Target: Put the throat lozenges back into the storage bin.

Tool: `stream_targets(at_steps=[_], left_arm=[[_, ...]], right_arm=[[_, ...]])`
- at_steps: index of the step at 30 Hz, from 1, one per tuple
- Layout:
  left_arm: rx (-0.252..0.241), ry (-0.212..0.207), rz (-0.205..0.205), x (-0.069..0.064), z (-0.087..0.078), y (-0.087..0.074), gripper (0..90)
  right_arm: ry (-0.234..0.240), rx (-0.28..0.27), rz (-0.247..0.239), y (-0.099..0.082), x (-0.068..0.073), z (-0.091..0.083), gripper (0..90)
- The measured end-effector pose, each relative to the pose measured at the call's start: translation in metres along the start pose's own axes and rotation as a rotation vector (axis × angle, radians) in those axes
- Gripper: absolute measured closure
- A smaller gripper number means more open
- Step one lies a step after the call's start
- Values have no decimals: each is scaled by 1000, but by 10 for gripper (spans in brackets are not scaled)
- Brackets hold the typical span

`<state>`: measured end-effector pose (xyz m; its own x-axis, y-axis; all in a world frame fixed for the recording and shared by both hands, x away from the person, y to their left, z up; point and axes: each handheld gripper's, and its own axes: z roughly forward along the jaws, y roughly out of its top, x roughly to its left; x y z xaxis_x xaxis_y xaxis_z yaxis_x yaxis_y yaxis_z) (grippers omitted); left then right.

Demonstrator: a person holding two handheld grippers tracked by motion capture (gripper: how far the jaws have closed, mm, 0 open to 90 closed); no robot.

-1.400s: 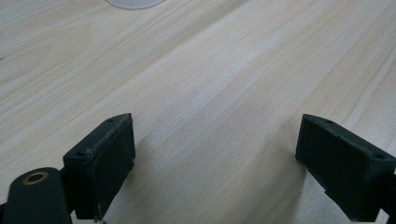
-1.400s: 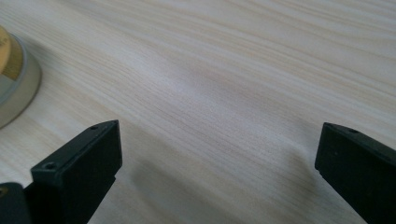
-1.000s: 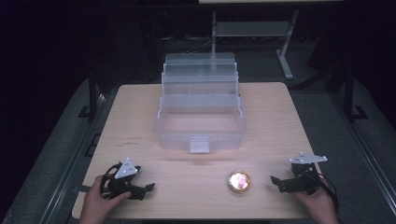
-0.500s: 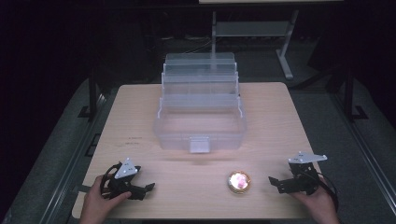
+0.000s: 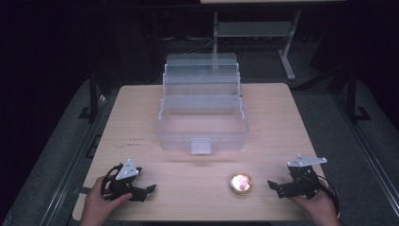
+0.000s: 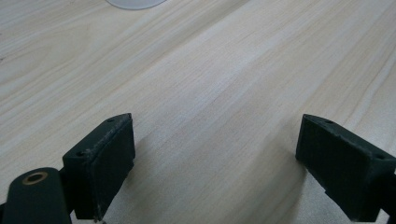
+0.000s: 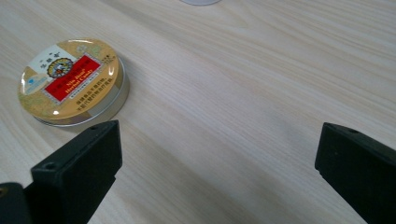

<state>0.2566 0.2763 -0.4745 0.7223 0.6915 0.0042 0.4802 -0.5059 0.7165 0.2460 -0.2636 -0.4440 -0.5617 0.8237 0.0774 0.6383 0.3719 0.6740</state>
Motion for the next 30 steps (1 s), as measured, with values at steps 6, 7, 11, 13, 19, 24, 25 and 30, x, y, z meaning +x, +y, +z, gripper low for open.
stream_targets(at_steps=[6, 7, 11, 13, 19, 24, 25, 30], left_arm=[[0, 0, 0, 0, 0, 0, 109], [0, 0, 0, 0, 0, 0, 109], [0, 0, 0, 0, 0, 0, 109], [0, 0, 0, 0, 0, 0, 109], [0, 0, 0, 0, 0, 0, 109], [0, 0, 0, 0, 0, 0, 109], [0, 0, 0, 0, 0, 0, 109], [0, 0, 0, 0, 0, 0, 109]], right_arm=[[19, 4, -20, 3, 7, 2, 3], [22, 6, -24, 4, 8, 2, 3], [27, 6, -29, 5, 11, 2, 3], [30, 9, -36, 6, 12, 3, 3], [38, 14, -50, 8, 16, 4, 3], [49, 16, -62, 9, 20, 5, 3], [52, 21, -66, 10, 21, 5, 3], [61, 24, -85, 12, 25, 8, 3]])
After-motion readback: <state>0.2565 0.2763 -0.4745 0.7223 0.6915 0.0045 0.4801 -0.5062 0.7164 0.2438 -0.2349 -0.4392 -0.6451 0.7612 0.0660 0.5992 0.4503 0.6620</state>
